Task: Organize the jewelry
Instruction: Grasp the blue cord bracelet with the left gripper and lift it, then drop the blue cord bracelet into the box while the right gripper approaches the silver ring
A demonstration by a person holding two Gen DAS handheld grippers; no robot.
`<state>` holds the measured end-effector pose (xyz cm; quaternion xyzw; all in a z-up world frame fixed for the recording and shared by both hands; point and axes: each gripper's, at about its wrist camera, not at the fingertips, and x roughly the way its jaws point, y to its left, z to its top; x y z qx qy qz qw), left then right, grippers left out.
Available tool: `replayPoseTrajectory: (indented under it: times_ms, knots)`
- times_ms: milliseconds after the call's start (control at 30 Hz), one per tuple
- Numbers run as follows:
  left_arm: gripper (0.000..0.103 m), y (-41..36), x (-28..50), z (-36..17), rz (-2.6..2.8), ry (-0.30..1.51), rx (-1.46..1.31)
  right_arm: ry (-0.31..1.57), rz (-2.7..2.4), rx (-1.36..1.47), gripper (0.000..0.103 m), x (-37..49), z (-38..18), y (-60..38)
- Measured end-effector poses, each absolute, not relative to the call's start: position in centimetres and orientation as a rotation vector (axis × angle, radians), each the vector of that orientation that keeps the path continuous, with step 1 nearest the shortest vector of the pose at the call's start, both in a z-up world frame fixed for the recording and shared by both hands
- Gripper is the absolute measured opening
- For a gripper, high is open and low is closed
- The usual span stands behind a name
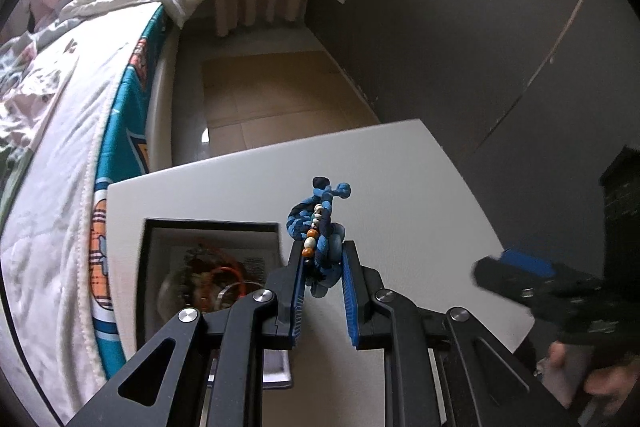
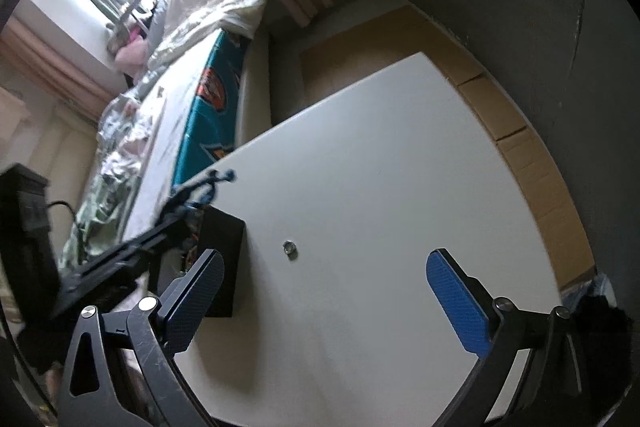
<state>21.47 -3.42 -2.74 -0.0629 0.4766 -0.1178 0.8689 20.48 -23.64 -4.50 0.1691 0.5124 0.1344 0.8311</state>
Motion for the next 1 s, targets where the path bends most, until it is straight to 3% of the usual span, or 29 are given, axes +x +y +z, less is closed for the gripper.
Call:
replayPoseTrajectory:
  times_ms: [67,267,433,1000]
  knots:
    - [0.018,-2.5,21.4,-2.6,-0.242,0.993,-0.15,1.118,0.298,0.346,0.083,20.9,-5.1,-22.6]
    - [0.018,0.0,21.1,-2.6,-0.227,0.99,-0.188,1.155,0.299,0.271,0.073,21.7,-6.2,-19.4]
    - [0.018,1.7,20.7,-2.5,-0.223,0.996,-0.208,1.203,0.283,0.239,0.051,22.6,-7.5,-17.9]
    - [0.018,4.5,20.3,-2.9,-0.208,1.034,-0.231,1.241,0.235,0.056,0.026,23.7,-9.9,-14.7]
